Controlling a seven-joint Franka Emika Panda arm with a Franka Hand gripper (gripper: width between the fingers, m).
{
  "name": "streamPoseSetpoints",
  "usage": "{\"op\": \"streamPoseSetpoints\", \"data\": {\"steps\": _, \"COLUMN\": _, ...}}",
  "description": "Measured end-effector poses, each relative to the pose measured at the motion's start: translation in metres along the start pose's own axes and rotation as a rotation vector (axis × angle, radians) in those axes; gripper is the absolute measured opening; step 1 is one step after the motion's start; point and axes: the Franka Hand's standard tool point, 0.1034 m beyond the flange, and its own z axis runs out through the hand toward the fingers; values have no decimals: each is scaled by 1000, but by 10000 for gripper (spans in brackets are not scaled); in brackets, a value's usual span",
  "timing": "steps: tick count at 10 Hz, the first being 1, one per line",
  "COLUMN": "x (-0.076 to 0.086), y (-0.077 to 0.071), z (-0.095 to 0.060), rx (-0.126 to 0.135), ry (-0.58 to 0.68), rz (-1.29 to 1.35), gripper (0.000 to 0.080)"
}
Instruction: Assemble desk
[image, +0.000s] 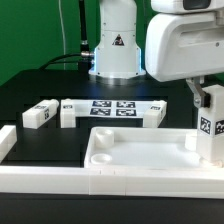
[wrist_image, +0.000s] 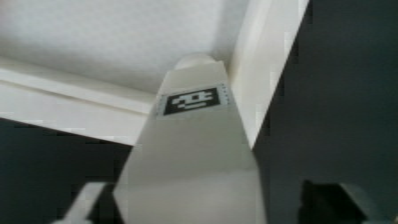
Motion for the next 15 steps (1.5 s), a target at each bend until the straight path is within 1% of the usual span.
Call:
{"op": "streamPoseSetpoints", "data": {"steps": 1, "x": 0, "y": 1, "z": 0, "rx": -1, "ry": 0, "rz": 0, "gripper": 400}}
{"op": "streamPoseSetpoints", "data": {"steps": 2, "x": 0, "y": 1, "z": 0, "rx": -1, "ry": 0, "rz": 1, "gripper": 290}}
{"op": "streamPoseSetpoints", "data": {"steps": 5, "x": 0, "y": 2, "z": 0, "rx": 0, "ry": 0, "rz": 35, "gripper": 290}}
{"op": "streamPoseSetpoints", "data": {"steps": 7, "x": 0, "y": 5, "z": 0, "rx": 15, "ry": 3, "rz": 93, "gripper": 290}}
{"op": "streamPoseSetpoints", "data": {"steps": 9, "x": -1, "y": 9, "z": 1, "rx": 33, "ry": 11, "rz": 328, "gripper": 290}}
{"op": "streamPoseSetpoints", "data": {"steps": 10, "x": -1, "y": 11, "z": 1, "rx": 47, "ry": 13, "rz": 401, "gripper": 290}}
{"op": "streamPoseSetpoints", "data": {"steps": 12, "x": -1, "y": 13, "z": 1, "rx": 47, "ry": 18, "rz": 517, "gripper": 291}}
{"op": "streamPoseSetpoints", "data": {"steps": 15, "x": -1, "y": 16, "z": 1, "rx": 46, "ry": 14, "rz": 758, "gripper": 291}}
